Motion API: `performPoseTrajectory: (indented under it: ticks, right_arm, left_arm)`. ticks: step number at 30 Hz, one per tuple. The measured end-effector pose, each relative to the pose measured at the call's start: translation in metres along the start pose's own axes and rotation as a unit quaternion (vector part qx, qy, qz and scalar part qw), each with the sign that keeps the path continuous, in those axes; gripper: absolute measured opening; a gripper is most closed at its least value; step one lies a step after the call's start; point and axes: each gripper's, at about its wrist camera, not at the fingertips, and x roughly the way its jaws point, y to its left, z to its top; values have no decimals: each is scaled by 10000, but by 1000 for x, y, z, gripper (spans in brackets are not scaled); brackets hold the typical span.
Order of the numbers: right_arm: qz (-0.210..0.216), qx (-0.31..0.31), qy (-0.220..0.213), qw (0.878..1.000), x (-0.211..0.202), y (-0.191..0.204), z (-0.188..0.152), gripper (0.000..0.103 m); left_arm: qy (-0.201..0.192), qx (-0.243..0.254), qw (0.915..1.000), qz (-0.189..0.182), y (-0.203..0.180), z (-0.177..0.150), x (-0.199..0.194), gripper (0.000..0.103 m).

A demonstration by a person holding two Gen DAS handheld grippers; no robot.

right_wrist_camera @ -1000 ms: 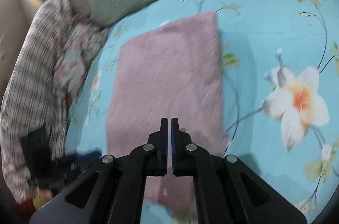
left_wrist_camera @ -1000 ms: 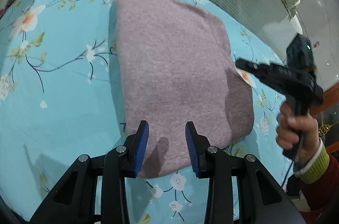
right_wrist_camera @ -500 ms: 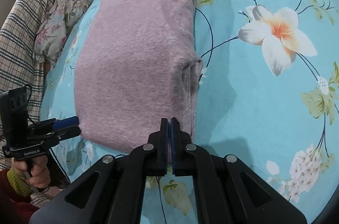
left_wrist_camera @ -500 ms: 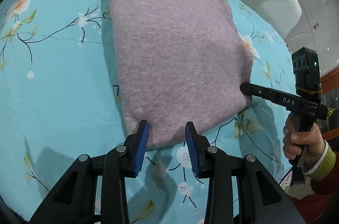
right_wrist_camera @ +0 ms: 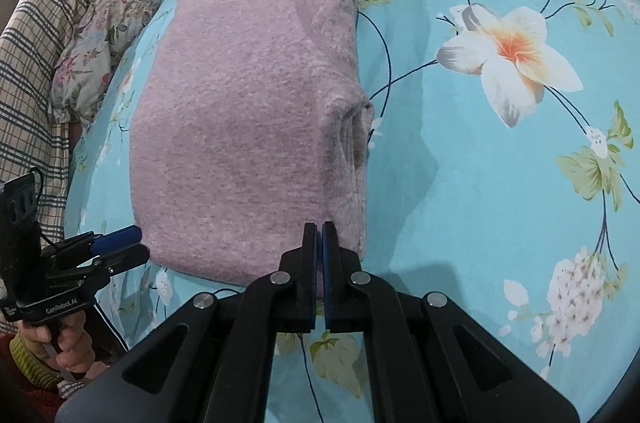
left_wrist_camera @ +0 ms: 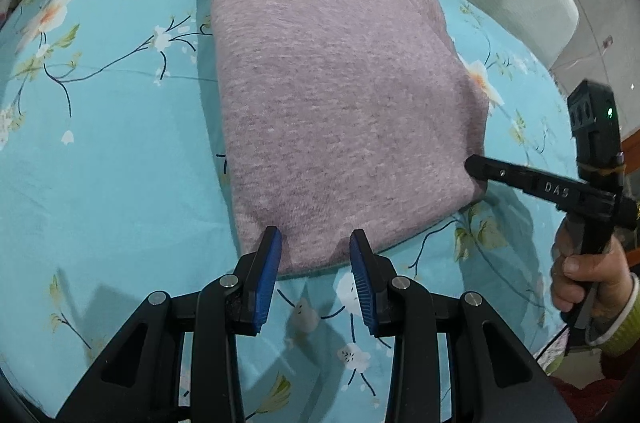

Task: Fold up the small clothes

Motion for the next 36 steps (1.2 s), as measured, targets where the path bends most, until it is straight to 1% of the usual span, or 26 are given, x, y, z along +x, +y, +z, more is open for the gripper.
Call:
performPoseTrajectory:
  ticks: [4, 7, 11, 14, 16, 18, 20, 23, 24, 25, 27, 29, 32, 34, 36]
  right_arm:
    - [-73, 130, 33, 9999, -3, 1, -5, 3]
    - [-131, 167, 14, 9998, -10, 3, -7, 3]
    - [-133, 187, -109, 9997, -23, 9, -12, 3]
    - [-48, 200, -162, 9997, -30, 14, -13, 4]
    - [-6, 182, -187, 9997, -33, 18, -13, 4]
    - [32, 157, -214, 9996, -36, 22, -13, 5]
    - [70, 151, -249, 9996, -39, 25, -14, 5]
    - [117, 139, -288, 9994, -44, 27, -16, 7]
    - [123, 138, -295, 9994, -45, 28, -15, 15]
    - [98, 132, -308, 9994, -46, 28, -15, 34]
    - [17, 98, -405, 9991, -51, 29, -16, 56]
    - [1, 26, -506, 9987, -56, 30, -16, 57]
    - [11, 12, -511, 9987, -61, 30, -16, 57]
    - [-6, 6, -532, 9986, -62, 30, -17, 61]
    - [-30, -7, -535, 9986, -63, 31, -18, 62]
  left_arm:
    - [87, 68, 9999, 9, 0, -3, -4, 36]
    - [101, -67, 9999, -28, 6, -5, -11, 36]
    - [-97, -183, 9998, 68, 13, -6, -30, 36]
    - [-199, -258, 9994, 136, 17, -5, -42, 43]
    - [-258, -278, 9991, 178, 18, -4, -49, 51]
    - [-358, -286, 9987, 232, 17, -2, -56, 54]
    - [-453, -267, 9982, 304, 15, -1, -63, 57]
    - [-575, -194, 9972, 445, 11, 1, -73, 66]
    - [-624, -157, 9966, 514, 9, 1, -76, 70]
    - [-659, -128, 9960, 589, 8, 2, -78, 75]
    - [-701, -70, 9945, 777, 5, 3, -82, 79]
    - [-746, 4, 9936, 844, 0, 4, -84, 80]
    - [-731, 140, 9922, 996, -5, 5, -83, 80]
    - [-700, 261, 9913, 1087, -9, 5, -81, 80]
    - [-616, 363, 9897, 1241, -14, 6, -78, 81]
